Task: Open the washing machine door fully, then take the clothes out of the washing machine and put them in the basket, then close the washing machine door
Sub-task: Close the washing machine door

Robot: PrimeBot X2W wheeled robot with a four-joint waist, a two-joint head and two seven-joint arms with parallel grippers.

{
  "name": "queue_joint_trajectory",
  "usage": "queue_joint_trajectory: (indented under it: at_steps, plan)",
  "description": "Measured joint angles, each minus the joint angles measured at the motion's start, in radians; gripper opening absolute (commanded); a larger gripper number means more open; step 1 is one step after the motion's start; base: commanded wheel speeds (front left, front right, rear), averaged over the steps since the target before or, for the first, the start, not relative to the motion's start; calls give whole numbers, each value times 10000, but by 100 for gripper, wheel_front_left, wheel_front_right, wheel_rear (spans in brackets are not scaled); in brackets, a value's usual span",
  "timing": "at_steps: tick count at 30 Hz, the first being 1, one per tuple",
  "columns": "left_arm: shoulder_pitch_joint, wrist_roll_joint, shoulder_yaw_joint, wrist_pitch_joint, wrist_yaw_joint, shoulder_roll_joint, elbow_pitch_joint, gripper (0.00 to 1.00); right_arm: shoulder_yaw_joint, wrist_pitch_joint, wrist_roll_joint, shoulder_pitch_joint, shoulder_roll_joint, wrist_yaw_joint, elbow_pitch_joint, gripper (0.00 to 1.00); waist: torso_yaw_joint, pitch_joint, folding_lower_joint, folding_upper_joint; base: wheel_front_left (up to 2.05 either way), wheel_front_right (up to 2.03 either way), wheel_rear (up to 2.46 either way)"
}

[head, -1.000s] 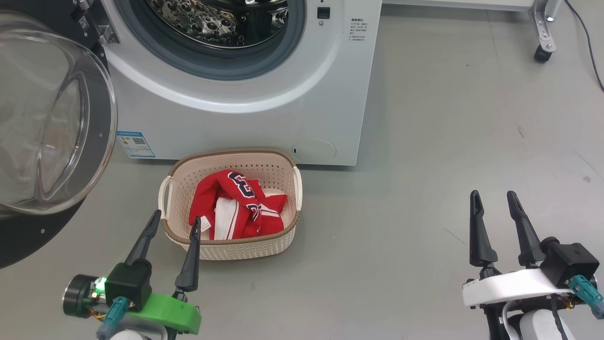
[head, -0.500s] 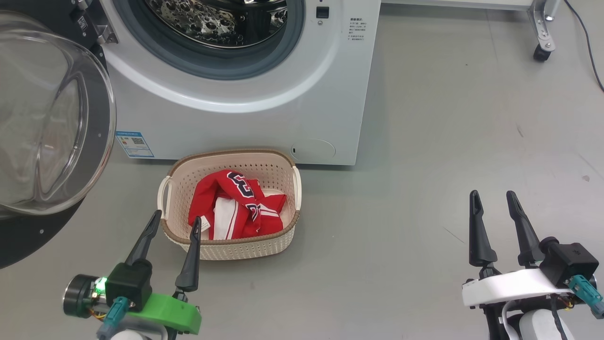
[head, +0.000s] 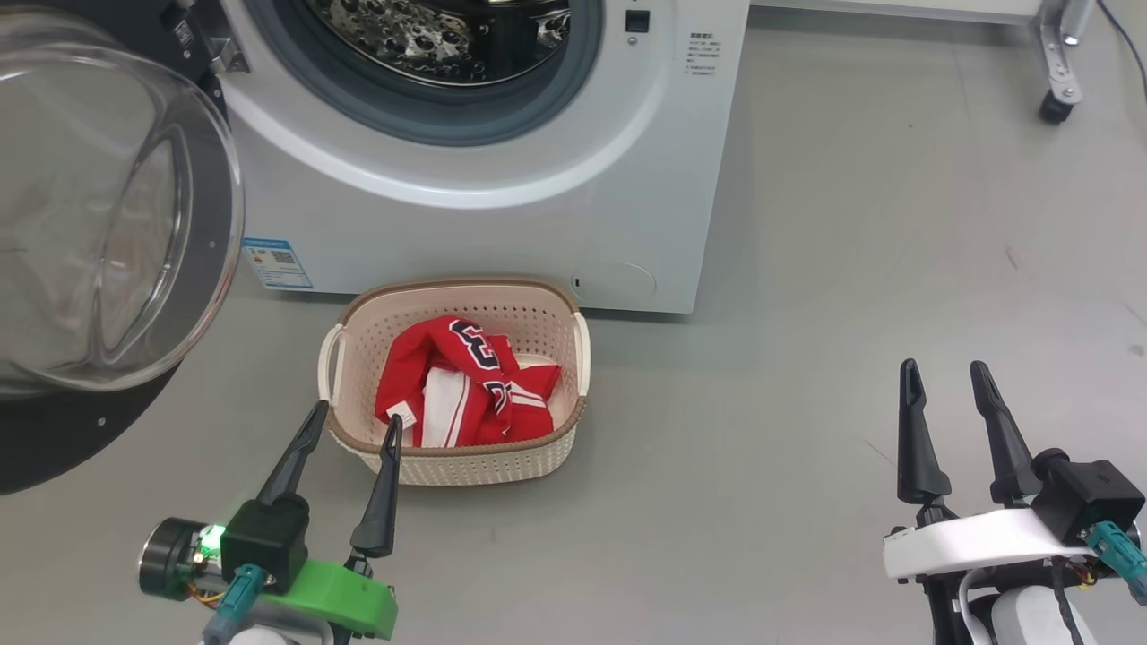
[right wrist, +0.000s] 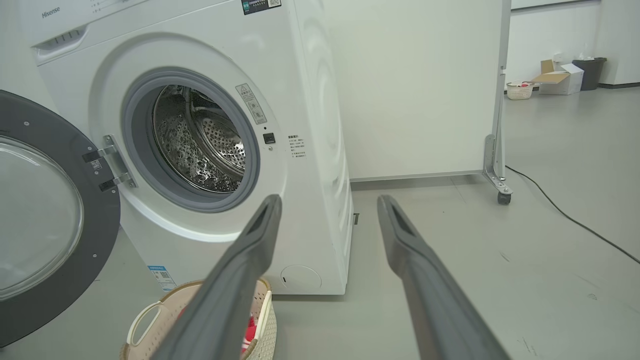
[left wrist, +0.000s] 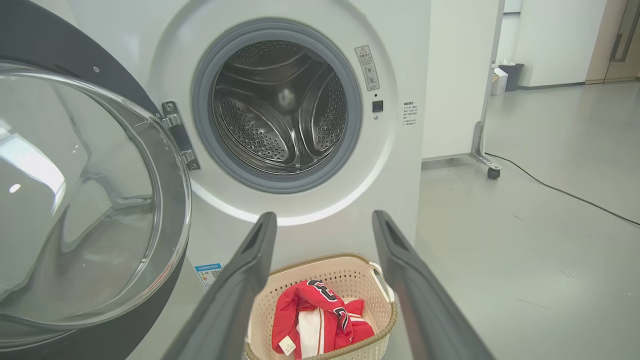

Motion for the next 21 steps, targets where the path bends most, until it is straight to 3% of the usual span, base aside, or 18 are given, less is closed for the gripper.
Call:
queue_joint_trajectory:
  at_steps: [9,21]
  plan:
    - [-12,-4,-81,0,4,0,0,100,90,0,-4,3,-2,8,-4,100,759,22,0,0,0,0,0]
    - [-10,-6,67,0,259,0,-79,100,495,0,-21,0,-44,36,105,100,2280,-37,0,0,0,0,0]
